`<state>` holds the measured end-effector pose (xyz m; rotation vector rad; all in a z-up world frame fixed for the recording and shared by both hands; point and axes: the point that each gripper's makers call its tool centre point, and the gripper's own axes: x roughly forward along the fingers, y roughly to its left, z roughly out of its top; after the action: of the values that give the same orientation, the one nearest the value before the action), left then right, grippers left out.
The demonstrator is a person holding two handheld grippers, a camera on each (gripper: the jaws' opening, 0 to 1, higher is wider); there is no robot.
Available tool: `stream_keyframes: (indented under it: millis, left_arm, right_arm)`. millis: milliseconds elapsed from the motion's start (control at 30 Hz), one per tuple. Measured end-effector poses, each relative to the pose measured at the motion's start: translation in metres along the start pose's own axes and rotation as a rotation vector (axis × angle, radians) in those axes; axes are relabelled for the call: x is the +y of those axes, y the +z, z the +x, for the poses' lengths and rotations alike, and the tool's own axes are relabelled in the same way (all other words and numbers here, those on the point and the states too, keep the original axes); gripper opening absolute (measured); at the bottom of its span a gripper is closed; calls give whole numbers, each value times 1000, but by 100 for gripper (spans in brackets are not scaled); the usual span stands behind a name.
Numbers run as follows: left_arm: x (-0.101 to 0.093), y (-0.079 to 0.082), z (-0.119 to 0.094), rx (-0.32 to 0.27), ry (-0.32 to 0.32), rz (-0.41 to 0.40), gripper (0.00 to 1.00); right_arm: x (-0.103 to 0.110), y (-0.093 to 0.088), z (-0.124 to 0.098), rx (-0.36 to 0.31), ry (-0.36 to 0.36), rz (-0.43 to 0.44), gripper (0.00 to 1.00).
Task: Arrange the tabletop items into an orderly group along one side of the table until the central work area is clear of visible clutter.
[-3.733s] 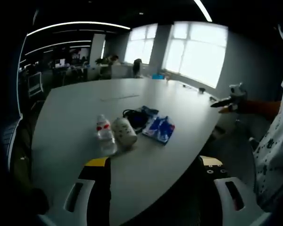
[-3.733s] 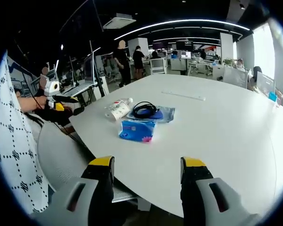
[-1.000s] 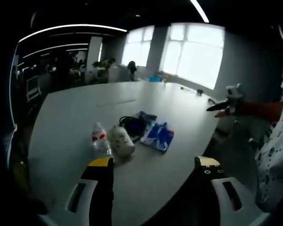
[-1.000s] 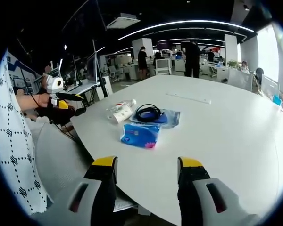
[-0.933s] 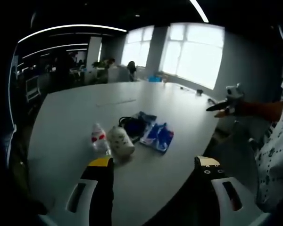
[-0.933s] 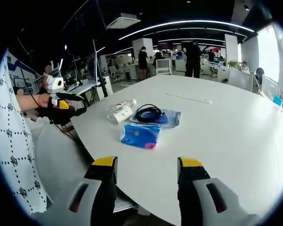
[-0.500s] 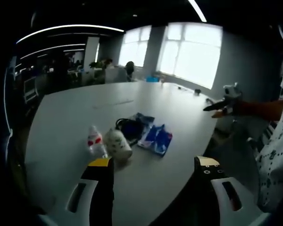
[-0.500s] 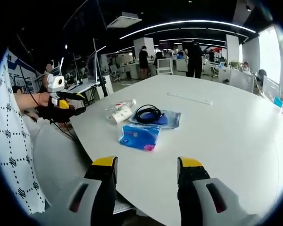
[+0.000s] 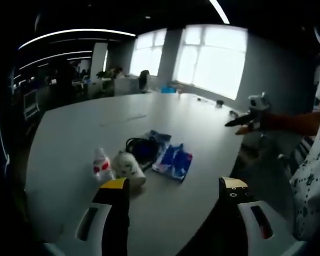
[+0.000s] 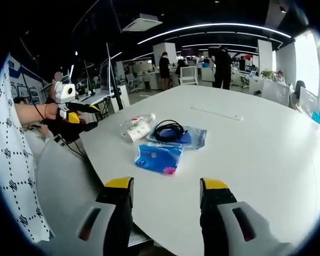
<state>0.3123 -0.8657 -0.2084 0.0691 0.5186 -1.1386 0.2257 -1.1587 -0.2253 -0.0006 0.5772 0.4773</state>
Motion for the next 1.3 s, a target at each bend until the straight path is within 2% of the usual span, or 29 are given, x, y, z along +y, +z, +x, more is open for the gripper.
stream_keyframes:
  millis: [1300]
  left_arm:
    - [-2, 4, 37, 6, -31, 14, 61]
  right_arm:
    - [-6, 9, 30, -13, 26, -4, 46]
